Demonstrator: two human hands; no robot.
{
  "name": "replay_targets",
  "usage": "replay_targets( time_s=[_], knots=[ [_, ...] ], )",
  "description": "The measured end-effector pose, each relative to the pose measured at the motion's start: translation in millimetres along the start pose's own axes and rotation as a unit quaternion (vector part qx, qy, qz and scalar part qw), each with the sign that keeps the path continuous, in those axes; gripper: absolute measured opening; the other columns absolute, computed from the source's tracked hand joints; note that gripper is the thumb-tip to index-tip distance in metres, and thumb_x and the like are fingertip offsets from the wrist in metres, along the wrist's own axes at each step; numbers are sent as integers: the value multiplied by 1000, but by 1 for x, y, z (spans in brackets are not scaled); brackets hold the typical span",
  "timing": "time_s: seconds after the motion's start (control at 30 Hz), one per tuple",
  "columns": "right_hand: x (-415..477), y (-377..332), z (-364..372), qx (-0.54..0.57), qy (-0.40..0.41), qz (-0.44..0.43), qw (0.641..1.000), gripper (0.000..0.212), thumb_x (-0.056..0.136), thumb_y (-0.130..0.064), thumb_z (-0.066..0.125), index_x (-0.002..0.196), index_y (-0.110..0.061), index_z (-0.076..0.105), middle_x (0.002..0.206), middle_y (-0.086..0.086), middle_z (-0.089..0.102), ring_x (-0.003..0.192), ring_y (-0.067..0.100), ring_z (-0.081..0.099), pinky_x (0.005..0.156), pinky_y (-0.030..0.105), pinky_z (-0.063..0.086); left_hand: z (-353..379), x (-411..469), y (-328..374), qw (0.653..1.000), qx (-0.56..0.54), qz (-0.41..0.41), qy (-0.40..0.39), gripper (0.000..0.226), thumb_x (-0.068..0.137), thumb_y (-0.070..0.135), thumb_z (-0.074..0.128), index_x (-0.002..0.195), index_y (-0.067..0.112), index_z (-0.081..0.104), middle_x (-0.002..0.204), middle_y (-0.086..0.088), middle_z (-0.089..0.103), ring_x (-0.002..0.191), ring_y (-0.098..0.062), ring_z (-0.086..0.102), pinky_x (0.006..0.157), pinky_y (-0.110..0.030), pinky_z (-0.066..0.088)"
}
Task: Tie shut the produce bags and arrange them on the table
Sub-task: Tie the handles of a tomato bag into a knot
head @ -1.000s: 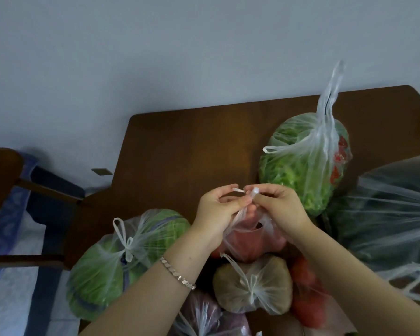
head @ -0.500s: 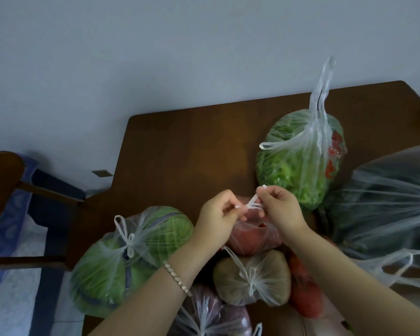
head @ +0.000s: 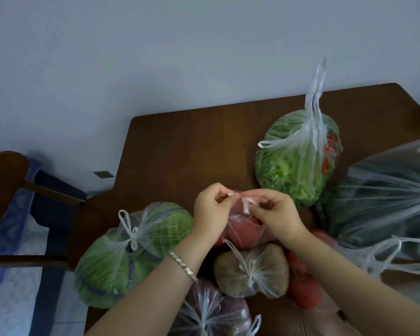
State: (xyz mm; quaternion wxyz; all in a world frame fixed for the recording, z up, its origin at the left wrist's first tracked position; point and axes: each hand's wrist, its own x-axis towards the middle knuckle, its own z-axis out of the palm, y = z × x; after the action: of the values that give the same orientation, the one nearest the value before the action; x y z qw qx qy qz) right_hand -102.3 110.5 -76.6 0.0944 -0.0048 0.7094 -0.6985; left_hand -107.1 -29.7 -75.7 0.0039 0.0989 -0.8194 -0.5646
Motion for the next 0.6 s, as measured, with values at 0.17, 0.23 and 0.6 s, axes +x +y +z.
replay_targets(
  time_s=[0.17,0.23,0.6],
  knots=[
    [2,2,4,-66,28,-31,997,32,83,0,60,66,-26,68,76,-13,66,73,-3,60,73,14,48,2,-4,1,998,-42,-53,3,10,79,6,68,69,8,65,64,2,66,56,1,59,56,-10,45],
    [4,2,5,-107,47,-43,992,28,89,-7,54,66,-18,66,85,-15,60,86,-7,53,81,6,38,0,-3,-2,998,-13,-65,21,13,81,10,66,69,7,62,62,-1,63,58,-9,57,58,-18,44],
    [-25,60,-23,-178,-33,71,981,44,93,-24,49,49,-29,44,45,-15,43,50,1,36,58,31,34,-27,38,-33,906,423,-24,-7,15,91,15,47,82,6,55,87,-18,59,86,-34,51,69,-37,41]
  ],
)
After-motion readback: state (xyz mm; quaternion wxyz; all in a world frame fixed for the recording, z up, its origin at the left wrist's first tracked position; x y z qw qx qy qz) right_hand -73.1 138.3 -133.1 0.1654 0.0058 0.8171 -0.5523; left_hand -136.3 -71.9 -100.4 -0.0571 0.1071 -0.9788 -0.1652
